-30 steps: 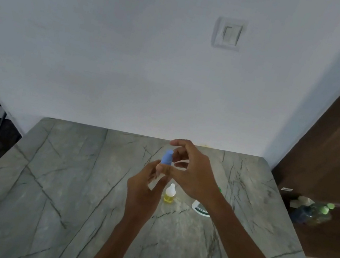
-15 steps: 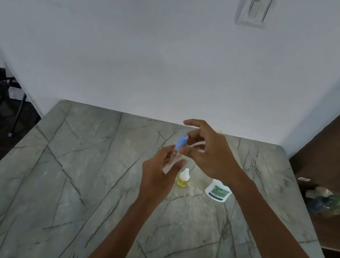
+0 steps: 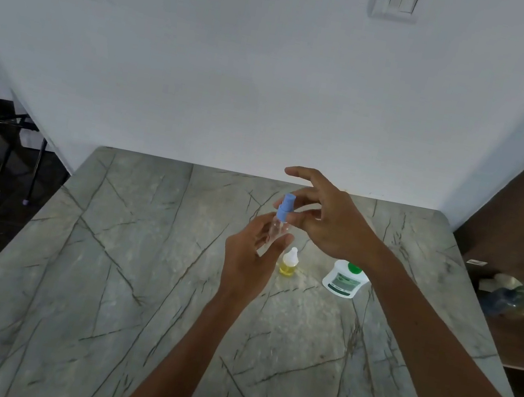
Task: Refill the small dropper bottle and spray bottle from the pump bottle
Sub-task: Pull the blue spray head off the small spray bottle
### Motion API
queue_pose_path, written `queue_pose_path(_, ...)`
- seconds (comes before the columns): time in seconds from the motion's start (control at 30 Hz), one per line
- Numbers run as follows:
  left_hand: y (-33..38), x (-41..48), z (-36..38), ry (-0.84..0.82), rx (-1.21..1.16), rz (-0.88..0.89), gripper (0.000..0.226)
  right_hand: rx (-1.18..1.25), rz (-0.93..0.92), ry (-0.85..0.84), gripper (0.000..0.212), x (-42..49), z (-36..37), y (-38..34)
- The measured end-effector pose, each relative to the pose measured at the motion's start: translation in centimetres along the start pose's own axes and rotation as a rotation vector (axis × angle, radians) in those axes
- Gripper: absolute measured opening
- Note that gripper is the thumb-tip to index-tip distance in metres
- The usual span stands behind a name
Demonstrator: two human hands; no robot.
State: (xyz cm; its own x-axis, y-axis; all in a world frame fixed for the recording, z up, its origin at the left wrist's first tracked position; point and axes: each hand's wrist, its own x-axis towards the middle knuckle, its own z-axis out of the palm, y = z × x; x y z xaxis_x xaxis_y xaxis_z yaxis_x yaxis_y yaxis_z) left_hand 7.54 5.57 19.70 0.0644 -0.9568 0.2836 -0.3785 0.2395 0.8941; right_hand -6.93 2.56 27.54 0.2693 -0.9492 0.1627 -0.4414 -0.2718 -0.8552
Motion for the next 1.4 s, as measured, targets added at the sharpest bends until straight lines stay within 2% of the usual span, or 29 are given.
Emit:
queue_pose_path(0.1,-0.1,-0.1,0.0,-0.004,0.009,-0.01,0.026,-0.013,-0.02,-0.048,0.072,0.0,-0.2,-0.1)
queue_pose_path(0.2,0.1,-0.1,0.0,0.0,0.006,-0.008,0.029,-0.097,-0.016,0.029,0.082,0.0,-0.1,-0.2)
queue_pose_path(0.3,0.3,-0.2,-0.1,0.001,-0.036,0.005,0.031,-0.109,-0.028,0.044,0.074,-0.1,0.0,-0.2)
queue_pose_path(0.43,0.5,-0.3,0.0,0.01,-0.016,0.029,0.029,0.005,-0.024,-0.01,0.069,-0.3,-0.3,-0.2)
queue_pose_path(0.6,0.5,-0.5,-0.1,-0.009,-0.023,0.021,0.035,-0.118,-0.036,0.045,0.087,-0.5,-0.2,-0.3)
queue_pose_path(0.7,0.5,-0.6,-0.1,0.002,-0.032,0.025,0.032,-0.1,-0.042,0.072,0.078,-0.6,-0.1,-0.3)
queue_pose_path(0.8,0.5,-0.6,-0.1,0.016,0.0,0.029,0.029,-0.041,-0.037,0.028,0.071,-0.6,-0.2,-0.4)
queue_pose_path(0.97,0.6,-0.5,-0.5,0.008,-0.007,0.04,0.03,-0.085,-0.041,0.051,0.083,-0.7,-0.1,-0.8)
queue_pose_path(1.13,0.5,-0.5,-0.6,0.009,0.01,0.06,0.028,-0.035,-0.028,0.018,0.071,-0.5,0.1,-0.9)
queue_pose_path(1.23,0.3,-0.5,-0.8,-0.001,0.014,0.055,0.029,-0.03,-0.035,-0.04,0.079,-0.5,-0.1,-1.2)
queue_pose_path(1.3,0.3,-0.5,-0.9,-0.006,-0.008,0.057,0.033,-0.105,-0.029,-0.015,0.086,-0.4,0.1,-1.3)
queue_pose_path(1.4,0.3,-0.5,-1.1,-0.006,-0.021,0.047,0.028,-0.118,-0.023,0.033,0.078,-0.3,0.5,-1.4)
